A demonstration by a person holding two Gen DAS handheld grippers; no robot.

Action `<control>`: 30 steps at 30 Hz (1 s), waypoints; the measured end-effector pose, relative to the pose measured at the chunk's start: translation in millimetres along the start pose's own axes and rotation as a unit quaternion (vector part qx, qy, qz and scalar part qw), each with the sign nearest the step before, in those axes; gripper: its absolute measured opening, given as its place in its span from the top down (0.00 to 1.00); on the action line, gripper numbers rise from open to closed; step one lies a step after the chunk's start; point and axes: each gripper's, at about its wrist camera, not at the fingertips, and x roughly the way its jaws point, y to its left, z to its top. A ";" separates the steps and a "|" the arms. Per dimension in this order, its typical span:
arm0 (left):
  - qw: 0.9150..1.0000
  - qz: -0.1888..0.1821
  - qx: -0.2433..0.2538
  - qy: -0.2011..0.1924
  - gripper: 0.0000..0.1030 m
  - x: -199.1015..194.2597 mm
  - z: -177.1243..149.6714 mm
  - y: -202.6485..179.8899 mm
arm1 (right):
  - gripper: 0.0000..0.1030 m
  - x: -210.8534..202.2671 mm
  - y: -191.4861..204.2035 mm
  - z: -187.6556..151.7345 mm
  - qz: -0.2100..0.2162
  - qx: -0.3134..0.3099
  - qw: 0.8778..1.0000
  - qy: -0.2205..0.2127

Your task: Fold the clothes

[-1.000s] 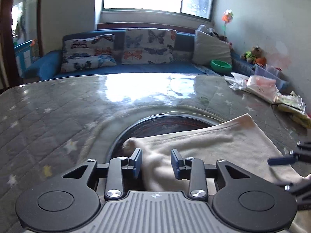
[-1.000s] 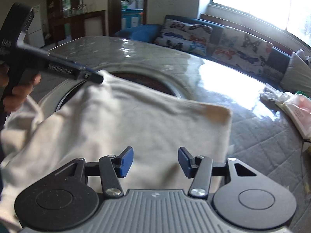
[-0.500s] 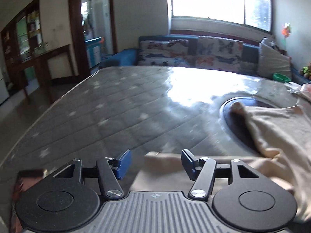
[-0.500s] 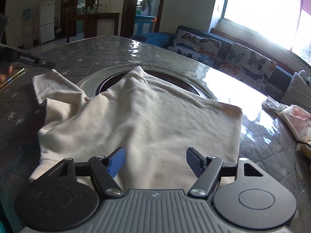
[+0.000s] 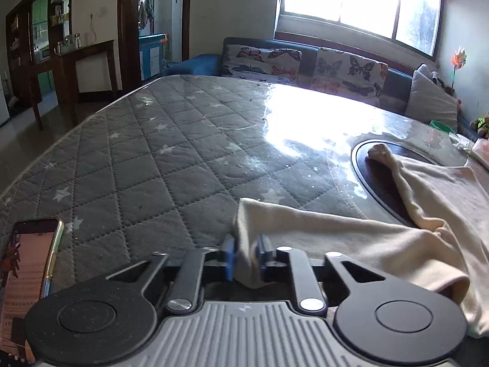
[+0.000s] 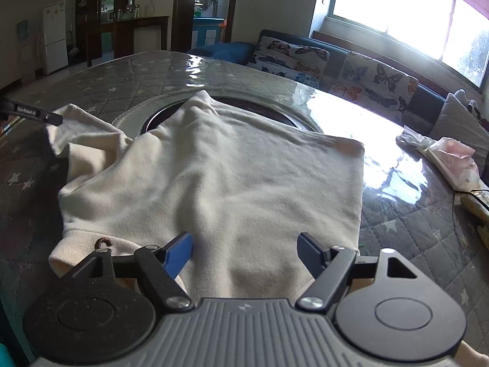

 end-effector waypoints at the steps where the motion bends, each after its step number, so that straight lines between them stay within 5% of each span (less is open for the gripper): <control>1: 1.000 0.007 0.006 -0.005 0.92 -1.2 1.0 -0.8 | 0.24 0.6 0.5 -1.1 -0.001 0.001 1.000 0.000; 8: 0.996 0.071 0.006 -0.053 0.94 -19.1 16.3 16.9 | 0.22 -2.4 -3.0 -4.3 -0.003 0.007 1.000 -0.001; 30: 0.992 0.119 0.027 0.012 0.94 -13.2 3.0 29.2 | 0.20 -11.1 11.8 -8.2 0.007 -0.036 0.999 -0.003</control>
